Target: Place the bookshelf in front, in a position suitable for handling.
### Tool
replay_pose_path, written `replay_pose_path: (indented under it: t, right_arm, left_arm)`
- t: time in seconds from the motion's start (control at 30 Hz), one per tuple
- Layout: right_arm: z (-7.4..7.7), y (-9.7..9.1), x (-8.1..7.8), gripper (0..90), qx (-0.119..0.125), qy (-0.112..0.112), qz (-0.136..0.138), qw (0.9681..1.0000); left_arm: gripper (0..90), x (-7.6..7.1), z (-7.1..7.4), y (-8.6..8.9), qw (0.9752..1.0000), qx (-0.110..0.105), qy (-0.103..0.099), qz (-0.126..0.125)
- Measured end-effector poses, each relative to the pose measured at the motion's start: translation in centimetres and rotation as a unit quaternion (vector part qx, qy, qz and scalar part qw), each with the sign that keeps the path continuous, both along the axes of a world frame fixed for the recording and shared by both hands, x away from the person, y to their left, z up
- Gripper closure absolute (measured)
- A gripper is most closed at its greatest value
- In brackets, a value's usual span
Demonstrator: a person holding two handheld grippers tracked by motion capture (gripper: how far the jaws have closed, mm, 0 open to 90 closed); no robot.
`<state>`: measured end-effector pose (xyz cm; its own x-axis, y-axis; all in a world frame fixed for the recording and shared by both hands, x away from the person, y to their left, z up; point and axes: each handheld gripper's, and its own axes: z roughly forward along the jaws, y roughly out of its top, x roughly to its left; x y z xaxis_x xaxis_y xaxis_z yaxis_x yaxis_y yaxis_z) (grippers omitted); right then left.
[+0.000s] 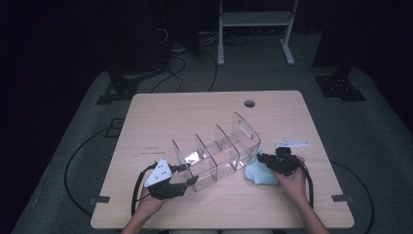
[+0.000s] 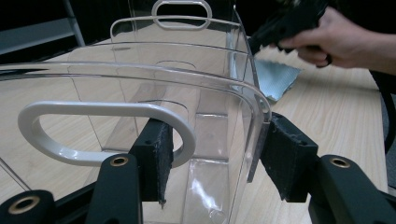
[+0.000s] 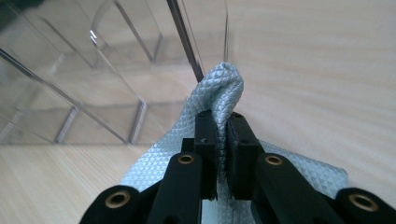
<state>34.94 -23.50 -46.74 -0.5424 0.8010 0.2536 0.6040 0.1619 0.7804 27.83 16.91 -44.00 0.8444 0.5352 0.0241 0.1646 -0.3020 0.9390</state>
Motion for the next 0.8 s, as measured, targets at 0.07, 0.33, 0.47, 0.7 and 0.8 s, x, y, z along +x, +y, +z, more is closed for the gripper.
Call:
replay_pose_path:
  t: [0.07, 0.33, 0.47, 0.7, 0.8]
  right_arm:
    - [1.3, -0.2, -0.5, 83.8, 0.011, -0.023, 0.0, 0.9997]
    - [0.1, 0.2, 0.4, 83.8, 0.002, -0.008, -0.002, 1.0]
    - [-2.0, 0.6, 1.3, 83.7, -0.006, 0.024, -0.001, 0.9997]
    - [0.2, 0.4, 0.7, 83.8, 0.016, -0.015, -0.006, 0.9997]
    - [-1.6, 0.7, 1.2, 83.8, -0.001, 0.014, -0.004, 0.9999]
  left_arm:
    - [44.6, 0.0, 0.0, -0.3, 1.0, 0.005, -0.001, 0.006]
    - [46.0, -0.1, -0.1, -0.8, 1.0, 0.009, -0.003, 0.001]
    - [46.7, -0.2, -0.1, -0.7, 1.0, 0.006, 0.0, -0.005]
    - [47.2, -0.3, -0.1, -0.8, 0.9999, 0.005, 0.003, -0.011]
    - [47.4, -0.4, -0.1, -0.8, 0.9999, 0.005, 0.004, -0.011]
